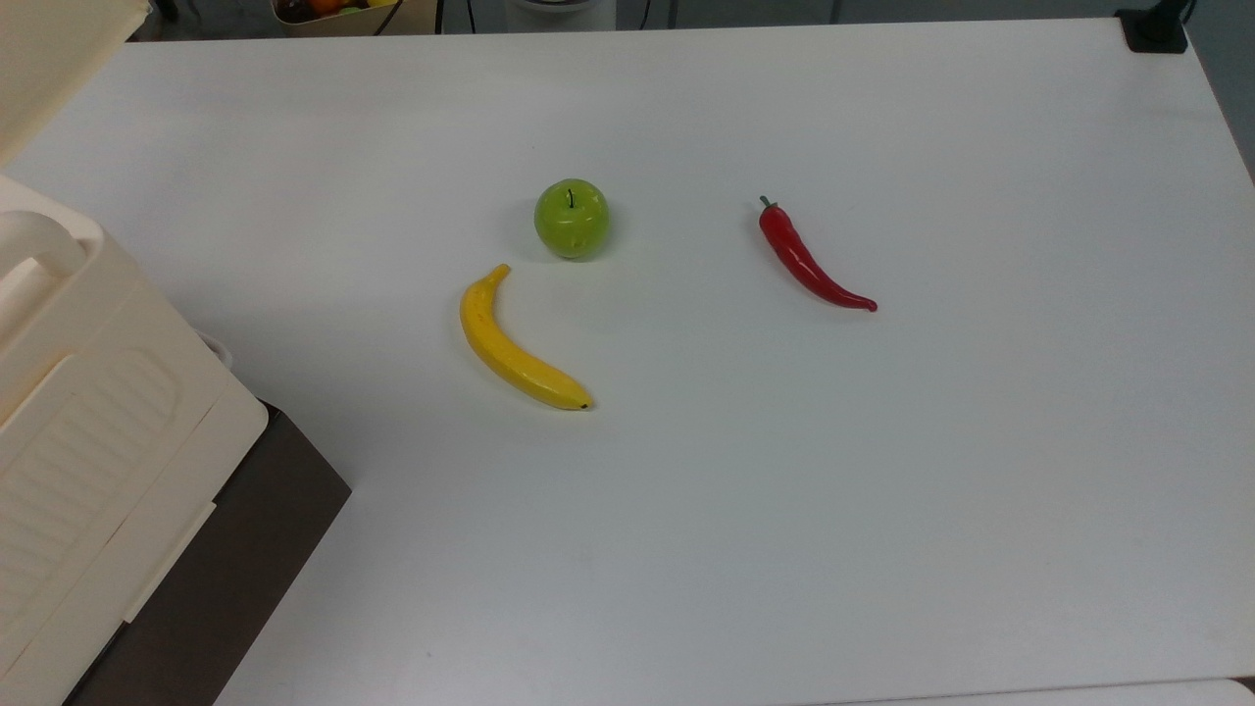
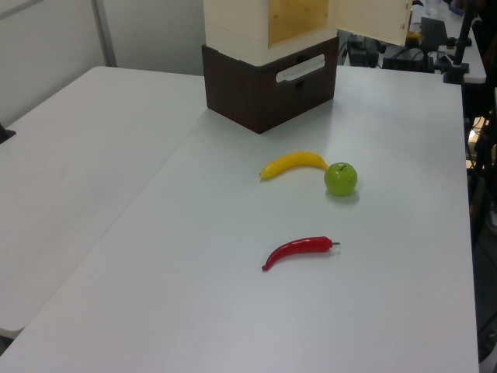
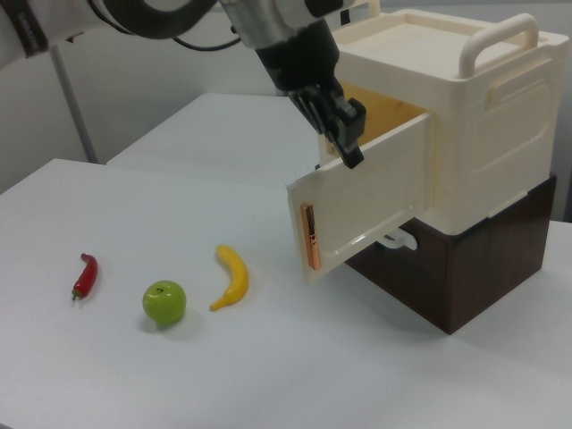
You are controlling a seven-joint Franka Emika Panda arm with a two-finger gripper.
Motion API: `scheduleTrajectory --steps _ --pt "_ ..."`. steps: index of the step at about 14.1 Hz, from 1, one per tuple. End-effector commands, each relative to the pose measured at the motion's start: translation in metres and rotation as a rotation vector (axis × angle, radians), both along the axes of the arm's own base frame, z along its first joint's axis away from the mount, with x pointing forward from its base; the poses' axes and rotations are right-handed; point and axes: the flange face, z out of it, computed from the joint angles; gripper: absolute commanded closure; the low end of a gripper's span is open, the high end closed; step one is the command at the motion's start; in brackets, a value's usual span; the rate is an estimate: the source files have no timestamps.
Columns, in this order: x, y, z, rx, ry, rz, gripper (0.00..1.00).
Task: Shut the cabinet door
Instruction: 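Push the cabinet door shut against the cabinet front with the gripper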
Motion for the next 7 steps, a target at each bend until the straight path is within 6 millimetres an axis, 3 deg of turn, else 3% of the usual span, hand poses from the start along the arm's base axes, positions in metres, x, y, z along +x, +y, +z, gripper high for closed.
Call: scheduleTrajectory --steps 1,4,7 --pt "0.014 0.001 -0.019 0.013 0.006 0.026 1.0" --pt "0.033 0.01 -0.039 0.029 0.028 0.025 1.0" --pt "0.054 0.028 -0.038 0.037 -0.073 -0.005 1.0"
